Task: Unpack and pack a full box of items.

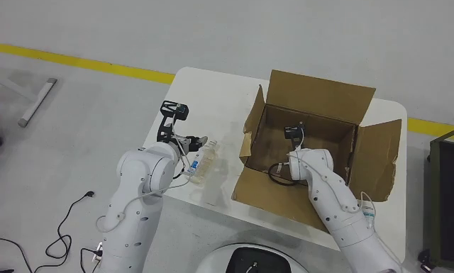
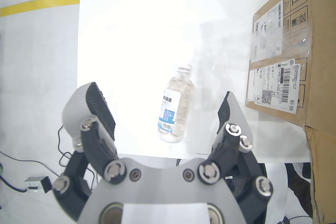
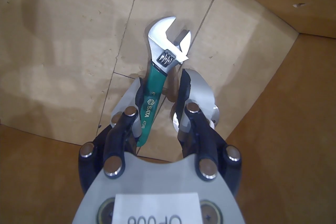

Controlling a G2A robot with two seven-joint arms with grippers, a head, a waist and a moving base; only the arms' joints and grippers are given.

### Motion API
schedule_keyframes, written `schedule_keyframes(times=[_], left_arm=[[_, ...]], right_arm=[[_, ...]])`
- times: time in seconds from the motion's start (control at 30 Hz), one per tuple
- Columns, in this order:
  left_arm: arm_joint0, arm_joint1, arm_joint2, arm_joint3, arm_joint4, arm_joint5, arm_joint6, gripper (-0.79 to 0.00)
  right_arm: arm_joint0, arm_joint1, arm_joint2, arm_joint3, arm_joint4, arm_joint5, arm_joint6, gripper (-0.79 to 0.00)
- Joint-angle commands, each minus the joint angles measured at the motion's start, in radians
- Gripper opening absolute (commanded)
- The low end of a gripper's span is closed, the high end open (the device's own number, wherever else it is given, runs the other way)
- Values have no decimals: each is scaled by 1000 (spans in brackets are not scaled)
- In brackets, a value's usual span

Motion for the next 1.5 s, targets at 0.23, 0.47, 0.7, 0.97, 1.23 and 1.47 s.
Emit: schedule_keyframes(times=[0.23,0.47,0.7,0.97,1.23,1.47], left_arm=[[0,0,0,0,0,0,0,0],[0,0,0,0,0,0,0,0],[0,0,0,0,0,0,0,0],[0,0,0,0,0,0,0,0],[0,0,0,0,0,0,0,0],[0,0,0,0,0,0,0,0]], right_arm=[[14,-13,-1,36,14,-12,-14,-736],[9,-19,-3,24,9,-45,-50,-785],[-15,-19,5,-35,-19,-85,-69,-785],[-91,-8,77,-235,-9,-126,-77,-785],[-247,11,243,-564,91,-175,-163,-785],[-356,18,342,-684,170,-210,-288,-785]])
